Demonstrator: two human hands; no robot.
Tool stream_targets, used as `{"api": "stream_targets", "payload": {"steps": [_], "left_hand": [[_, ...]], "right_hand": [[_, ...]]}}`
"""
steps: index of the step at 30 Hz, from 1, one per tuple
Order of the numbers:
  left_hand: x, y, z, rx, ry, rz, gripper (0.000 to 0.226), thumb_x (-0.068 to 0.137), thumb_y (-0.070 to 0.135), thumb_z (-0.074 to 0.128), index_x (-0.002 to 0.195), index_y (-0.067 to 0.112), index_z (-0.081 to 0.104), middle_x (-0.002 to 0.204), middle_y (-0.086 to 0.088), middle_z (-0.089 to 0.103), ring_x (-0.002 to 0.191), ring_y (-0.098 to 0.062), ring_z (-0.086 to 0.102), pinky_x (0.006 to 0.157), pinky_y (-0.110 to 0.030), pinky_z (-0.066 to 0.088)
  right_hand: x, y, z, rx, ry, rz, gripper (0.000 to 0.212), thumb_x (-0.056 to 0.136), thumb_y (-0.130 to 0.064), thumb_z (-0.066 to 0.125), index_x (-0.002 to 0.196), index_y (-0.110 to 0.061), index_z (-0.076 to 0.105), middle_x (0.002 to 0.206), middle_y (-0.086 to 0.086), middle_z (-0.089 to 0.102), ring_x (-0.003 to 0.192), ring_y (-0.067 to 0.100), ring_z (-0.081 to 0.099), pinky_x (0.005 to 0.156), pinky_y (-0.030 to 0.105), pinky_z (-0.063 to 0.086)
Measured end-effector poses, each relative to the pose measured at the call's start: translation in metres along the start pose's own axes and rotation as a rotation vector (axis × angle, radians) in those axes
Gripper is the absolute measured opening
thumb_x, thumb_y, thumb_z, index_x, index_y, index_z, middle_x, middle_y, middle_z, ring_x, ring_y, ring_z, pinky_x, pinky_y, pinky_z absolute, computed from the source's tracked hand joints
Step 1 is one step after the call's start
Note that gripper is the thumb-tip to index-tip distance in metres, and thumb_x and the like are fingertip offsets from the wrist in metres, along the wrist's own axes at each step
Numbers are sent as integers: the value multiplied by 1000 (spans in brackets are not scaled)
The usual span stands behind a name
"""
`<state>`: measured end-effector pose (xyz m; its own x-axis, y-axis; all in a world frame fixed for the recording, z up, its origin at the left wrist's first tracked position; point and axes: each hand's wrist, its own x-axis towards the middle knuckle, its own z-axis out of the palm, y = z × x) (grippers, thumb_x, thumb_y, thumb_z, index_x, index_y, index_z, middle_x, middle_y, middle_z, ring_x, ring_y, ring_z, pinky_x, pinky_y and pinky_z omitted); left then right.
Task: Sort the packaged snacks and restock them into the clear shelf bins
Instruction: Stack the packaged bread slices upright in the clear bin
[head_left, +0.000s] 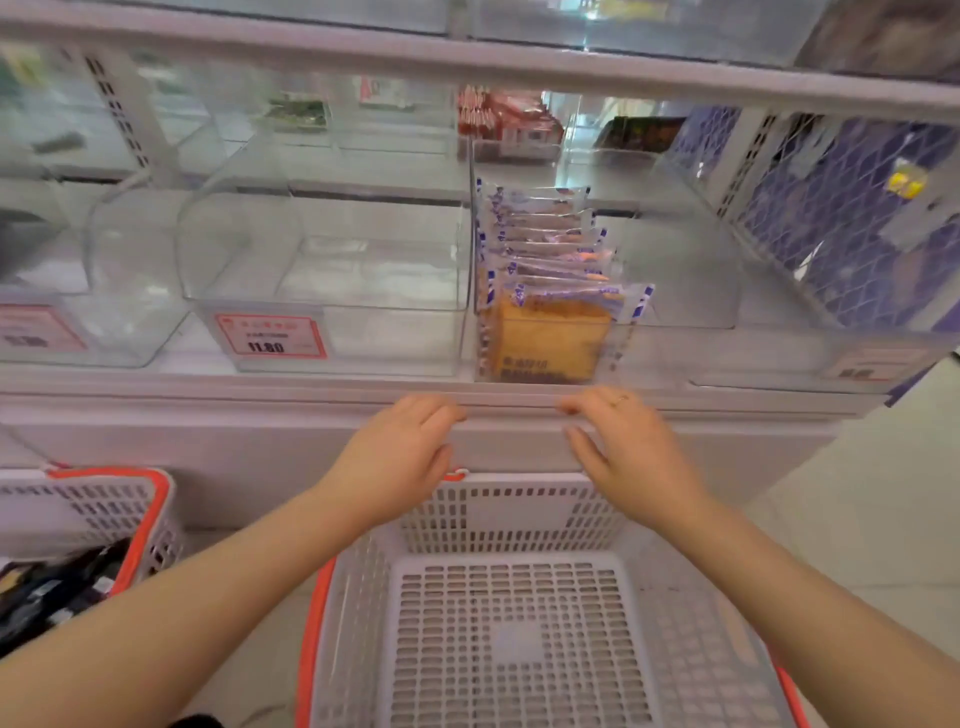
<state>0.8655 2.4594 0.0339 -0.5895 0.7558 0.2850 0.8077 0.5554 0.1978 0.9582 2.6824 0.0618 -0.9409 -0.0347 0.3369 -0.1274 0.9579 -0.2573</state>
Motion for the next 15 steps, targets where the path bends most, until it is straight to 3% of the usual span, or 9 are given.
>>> {"api": "stream_targets", "payload": {"steps": [3, 5, 8, 10, 11, 13, 15], "left_hand": [[-59, -14, 43, -11, -402, -380, 47, 88, 24, 50, 132, 10, 41, 136, -10, 42, 126, -27, 40, 100, -33, 36], [-100, -22, 66, 21, -523, -606, 63, 88, 30, 51, 141, 7, 26, 146, -14, 27, 134, -28, 28, 108, -33, 26], [-149, -29, 88, -124, -503, -972, 70, 88, 31, 53, 141, -3, 22, 143, -23, 31, 131, -35, 33, 107, -38, 27], [-167, -25, 96, -451, -481, -1198, 54, 89, 28, 54, 131, -3, 38, 128, -25, 49, 115, -36, 51, 93, -37, 39], [-171, -22, 97, -631, -447, -1269, 37, 87, 28, 55, 115, 3, 51, 114, -22, 58, 101, -33, 58, 85, -37, 43], [-173, -15, 96, -899, -335, -1354, 16, 89, 24, 51, 88, 9, 57, 89, -15, 63, 74, -26, 59, 67, -31, 46], [-168, -12, 92, -1090, -237, -1406, 19, 96, 17, 40, 98, 5, 55, 82, -11, 64, 68, -21, 60, 60, -29, 47]], "right_hand": [[-23, -25, 46, 38, -429, -64, 22, 95, -25, 44, 111, -18, 58, 113, 1, 60, 105, 20, 53, 85, 33, 42], [-39, -42, 73, 95, -607, -63, 21, 96, -25, 43, 106, -17, 60, 110, 2, 62, 101, 20, 55, 84, 33, 44], [-66, -58, 106, 249, -738, 52, 20, 95, -23, 44, 101, -16, 63, 102, 1, 65, 92, 19, 58, 80, 35, 48], [-82, -65, 121, 341, -805, 137, 21, 95, -24, 46, 99, -14, 63, 98, 2, 66, 87, 19, 60, 78, 35, 49], [-89, -69, 126, 373, -830, 169, 21, 95, -25, 46, 100, -14, 63, 97, 4, 66, 86, 20, 60, 78, 36, 50], [-100, -75, 134, 412, -858, 233, 21, 95, -25, 47, 102, -14, 63, 99, 4, 66, 89, 21, 61, 80, 37, 51], [-110, -85, 139, 484, -840, 324, 22, 95, -27, 48, 107, -15, 62, 104, 2, 65, 92, 19, 60, 82, 33, 50]]}}
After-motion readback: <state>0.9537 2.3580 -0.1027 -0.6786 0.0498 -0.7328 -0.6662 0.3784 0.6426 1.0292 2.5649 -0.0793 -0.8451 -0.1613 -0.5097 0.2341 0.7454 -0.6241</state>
